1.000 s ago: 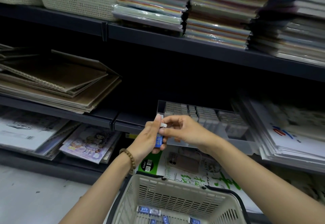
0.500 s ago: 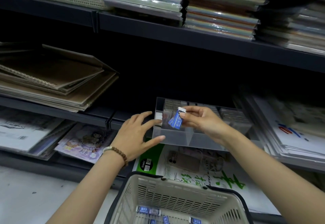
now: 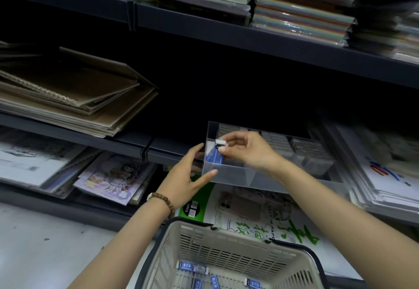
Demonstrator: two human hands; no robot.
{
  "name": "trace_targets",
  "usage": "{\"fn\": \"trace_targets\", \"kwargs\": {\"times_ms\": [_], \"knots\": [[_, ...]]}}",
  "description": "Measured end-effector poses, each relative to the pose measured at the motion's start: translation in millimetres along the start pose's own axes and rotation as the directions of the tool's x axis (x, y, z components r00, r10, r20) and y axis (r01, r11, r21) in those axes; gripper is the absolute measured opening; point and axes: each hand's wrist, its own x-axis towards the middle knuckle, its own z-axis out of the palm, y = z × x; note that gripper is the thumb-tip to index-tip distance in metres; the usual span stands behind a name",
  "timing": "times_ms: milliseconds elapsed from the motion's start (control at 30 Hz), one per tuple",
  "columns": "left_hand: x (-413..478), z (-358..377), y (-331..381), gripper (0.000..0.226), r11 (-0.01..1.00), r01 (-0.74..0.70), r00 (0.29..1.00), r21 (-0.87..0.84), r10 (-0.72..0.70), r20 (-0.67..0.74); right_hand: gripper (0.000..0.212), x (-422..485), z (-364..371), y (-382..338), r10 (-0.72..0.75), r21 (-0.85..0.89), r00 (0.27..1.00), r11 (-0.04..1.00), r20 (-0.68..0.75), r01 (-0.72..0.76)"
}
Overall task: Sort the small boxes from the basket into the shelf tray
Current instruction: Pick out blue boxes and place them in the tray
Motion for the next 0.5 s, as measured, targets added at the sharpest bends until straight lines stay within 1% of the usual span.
{"fn": "trace_targets", "kwargs": {"times_ms": [33,133,200,267,333,400,467,500], "knots": [[-0.7,2.2,-1.1,0.083,0.998,0.022,1.0,-0.061,-0.024,-0.02,0.021,-3.0,1.3,0.4,-0.019,-0.042,1.0,0.999,-0.018,0.018],[-0.8,4.5,-3.9,0.07,0.99,0.053,0.997,-0.132,-0.06,-0.053,0.021,-10.7,6.2,0.5,-0.045,-0.158,0.998,0.987,-0.033,0.039],[0.8,4.5,-4.7,0.057,0.985,0.057,0.995,-0.163,-0.07,-0.075,0.02,-11.9,8.2,-2.3,-0.055,-0.247,0.998,0.968,-0.011,0.051],[1.5,4.6,-4.3,0.051,0.984,0.052,0.993,-0.17,-0.069,-0.093,0.014,-10.6,10.9,-5.9,-0.06,-0.295,0.998,0.953,0.022,0.064],[1.2,4.5,-3.5,0.057,0.985,0.054,0.993,-0.162,-0.071,-0.099,0.008,-8.5,13.8,-9.0,-0.044,-0.232,0.999,0.972,0.022,0.048],[0.4,4.9,-3.6,0.061,0.986,0.06,0.991,-0.153,-0.077,-0.109,0.016,-4.9,14.2,-7.5,0.021,-0.131,1.0,0.991,-0.012,-0.022],[0.2,6.1,-5.1,0.054,0.987,0.058,0.99,-0.151,-0.077,-0.121,0.026,-1.8,14.0,-7.0,0.122,-0.097,0.992,0.988,-0.017,-0.123],[0.5,6.5,-6.1,0.05,0.987,0.055,0.989,-0.153,-0.074,-0.126,0.028,0.5,14.2,-6.8,0.17,-0.131,0.985,0.977,-0.019,-0.171]]}}
